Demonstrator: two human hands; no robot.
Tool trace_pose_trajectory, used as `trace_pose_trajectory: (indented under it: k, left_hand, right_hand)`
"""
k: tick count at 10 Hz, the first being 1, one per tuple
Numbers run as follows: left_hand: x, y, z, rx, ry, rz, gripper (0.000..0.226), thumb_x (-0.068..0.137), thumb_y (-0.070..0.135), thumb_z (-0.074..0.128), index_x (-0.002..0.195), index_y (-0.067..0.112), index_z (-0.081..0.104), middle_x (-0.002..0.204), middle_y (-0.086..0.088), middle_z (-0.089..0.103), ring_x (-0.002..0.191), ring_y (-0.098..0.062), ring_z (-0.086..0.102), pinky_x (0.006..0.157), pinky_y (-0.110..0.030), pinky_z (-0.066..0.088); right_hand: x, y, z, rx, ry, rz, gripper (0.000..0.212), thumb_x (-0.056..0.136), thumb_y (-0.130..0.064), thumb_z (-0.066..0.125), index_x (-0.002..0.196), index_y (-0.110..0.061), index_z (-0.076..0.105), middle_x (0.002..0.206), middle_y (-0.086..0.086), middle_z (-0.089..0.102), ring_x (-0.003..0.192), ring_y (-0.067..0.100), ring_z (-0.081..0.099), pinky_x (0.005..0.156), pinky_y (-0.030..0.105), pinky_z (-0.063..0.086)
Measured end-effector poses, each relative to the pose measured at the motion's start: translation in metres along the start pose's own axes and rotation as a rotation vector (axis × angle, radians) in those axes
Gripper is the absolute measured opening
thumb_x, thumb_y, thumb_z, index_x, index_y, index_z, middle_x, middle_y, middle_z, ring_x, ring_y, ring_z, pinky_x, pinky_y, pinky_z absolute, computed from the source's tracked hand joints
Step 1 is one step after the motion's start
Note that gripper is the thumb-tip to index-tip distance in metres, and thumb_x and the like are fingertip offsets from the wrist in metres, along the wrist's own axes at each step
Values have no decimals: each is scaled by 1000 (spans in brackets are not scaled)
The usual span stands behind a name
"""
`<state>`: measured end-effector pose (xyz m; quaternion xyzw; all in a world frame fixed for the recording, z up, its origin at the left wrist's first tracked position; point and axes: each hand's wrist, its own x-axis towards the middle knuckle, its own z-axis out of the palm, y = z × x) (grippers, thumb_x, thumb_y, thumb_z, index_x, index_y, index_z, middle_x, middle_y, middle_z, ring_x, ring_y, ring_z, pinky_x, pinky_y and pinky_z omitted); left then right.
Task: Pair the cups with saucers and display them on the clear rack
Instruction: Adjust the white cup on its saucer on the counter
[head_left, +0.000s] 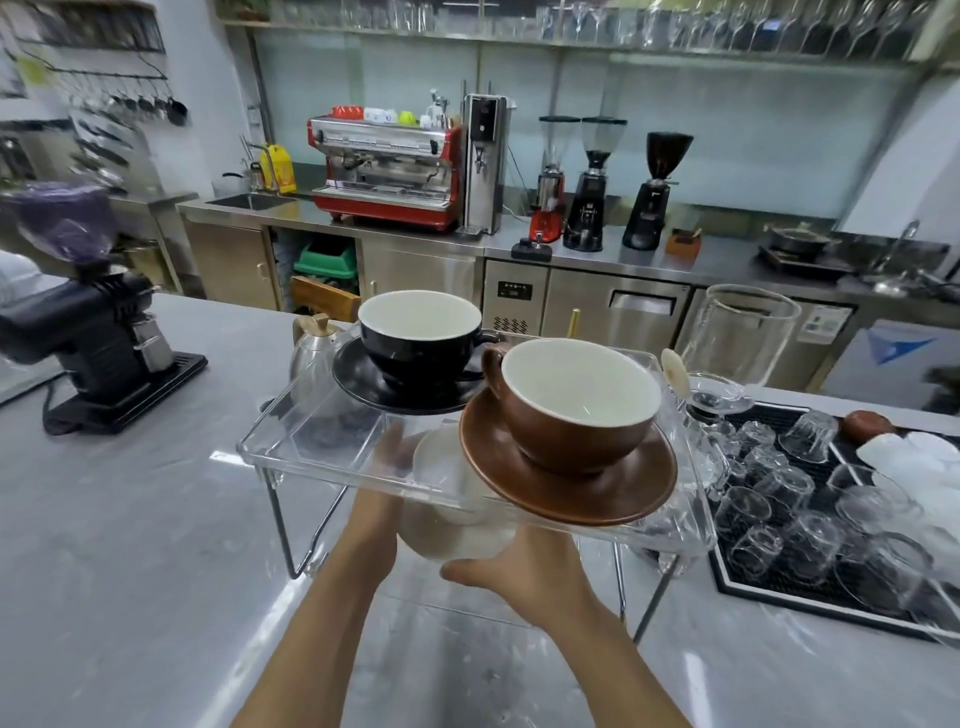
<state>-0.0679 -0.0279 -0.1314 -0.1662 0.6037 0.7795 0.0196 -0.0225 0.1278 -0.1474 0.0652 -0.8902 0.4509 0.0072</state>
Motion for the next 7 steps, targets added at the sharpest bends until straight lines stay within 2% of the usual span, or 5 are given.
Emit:
trace_pose_trajectory:
  k: [1,3,4,6,7]
  left_hand:
    - [-2,7,3,-159,-61,-72,44,105,44,34,109,11,64,98,-5,72,95,-24,58,84,-37,39]
    - [-4,3,-8,57,-61,106,43,104,48,36,99,28,73,87,14,79,96,-11,68,77,-31,49]
    - [-13,-4,-15,114,0,200,30,101,44,46,106,34,73,107,13,77,113,-13,65,94,-38,49]
    - [-69,-27,-22,170,139,504,26,99,29,46,98,36,71,100,20,71,99,6,62,93,-26,44]
    - [-99,-42,-32,270,100,557,42,91,49,43,124,35,65,128,21,66,127,6,53,104,-23,38]
  right_hand:
    - [1,2,6,5,16,26,59,56,-37,92,106,-34,60,99,-21,61,87,-9,56,69,-3,36]
    - [-4,3,11,-78,106,-67,69,61,-48,84,120,-38,52,115,-22,55,105,-1,51,87,10,35]
    - [-14,-6,8,-134,119,-125,67,67,-56,76,125,-40,46,120,-25,46,115,2,44,101,23,37]
    - [-45,-20,-3,-258,8,-171,79,79,-71,52,143,-47,13,153,-22,3,144,7,2,115,29,17]
    - [-66,-22,-7,-318,-97,-175,88,79,-78,39,145,-52,-13,156,-23,-22,144,7,-26,122,36,3]
